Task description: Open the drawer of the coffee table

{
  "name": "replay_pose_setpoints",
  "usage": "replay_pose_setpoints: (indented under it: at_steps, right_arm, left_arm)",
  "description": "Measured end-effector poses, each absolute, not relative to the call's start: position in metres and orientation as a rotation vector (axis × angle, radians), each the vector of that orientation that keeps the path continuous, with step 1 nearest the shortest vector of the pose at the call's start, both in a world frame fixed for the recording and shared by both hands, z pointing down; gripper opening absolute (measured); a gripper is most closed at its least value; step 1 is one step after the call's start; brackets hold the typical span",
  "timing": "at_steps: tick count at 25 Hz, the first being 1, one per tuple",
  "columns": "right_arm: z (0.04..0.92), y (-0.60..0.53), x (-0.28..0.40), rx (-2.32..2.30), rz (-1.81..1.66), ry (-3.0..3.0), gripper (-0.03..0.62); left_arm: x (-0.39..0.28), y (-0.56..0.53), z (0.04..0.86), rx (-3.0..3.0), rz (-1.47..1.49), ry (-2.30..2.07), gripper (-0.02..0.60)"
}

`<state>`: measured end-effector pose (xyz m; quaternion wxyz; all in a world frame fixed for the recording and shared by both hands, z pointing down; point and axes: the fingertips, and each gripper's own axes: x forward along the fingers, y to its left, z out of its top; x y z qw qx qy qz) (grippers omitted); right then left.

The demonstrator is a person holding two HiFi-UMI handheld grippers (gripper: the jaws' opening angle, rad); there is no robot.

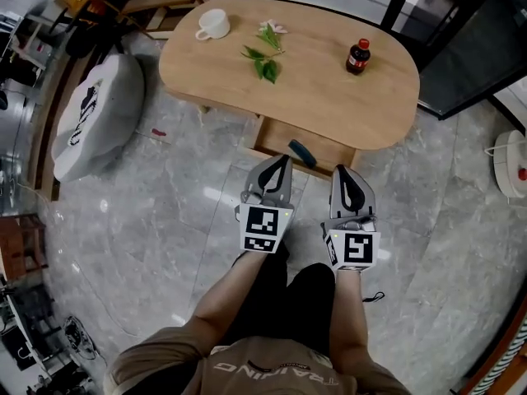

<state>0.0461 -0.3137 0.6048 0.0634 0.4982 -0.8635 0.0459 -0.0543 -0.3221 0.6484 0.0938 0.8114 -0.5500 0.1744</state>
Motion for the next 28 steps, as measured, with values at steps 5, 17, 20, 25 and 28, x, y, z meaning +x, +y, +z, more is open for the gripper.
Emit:
replay_pose_setpoints:
  at_steps: [5, 17, 20, 25, 28]
  right_arm:
    - [0.514, -0.307, 0.043, 1.444, 0.119, -2.588, 0.005]
    - [0.319, -0.246, 0.030, 1.320, 0.084, -2.617, 0.005]
    - [0.293, -0.243, 0.037, 1.322, 0.034, -2.616, 0.005]
    - [0.260, -0.229, 0.031, 1.370, 0.066, -2.613, 0.005]
    - [0.227, -0.231, 0.035, 1.401, -0.004, -2.596, 0.005]
  left_arm:
    - [-0.059, -0.306, 0.539, 2.422, 0.491, -1.648, 0.006]
    - [-0.095, -0.243, 0.355, 2.427, 0.406, -1.672, 0.006]
    - [-0.092, -0.245, 0.317, 2.470, 0.363, -1.692, 0.006]
    - [-0.100, -0.238, 0.277, 2.542, 0.380, -1.661, 0.006]
    - [-0.093, -0.245, 0.250, 2.605, 0.326, -1.626, 0.006]
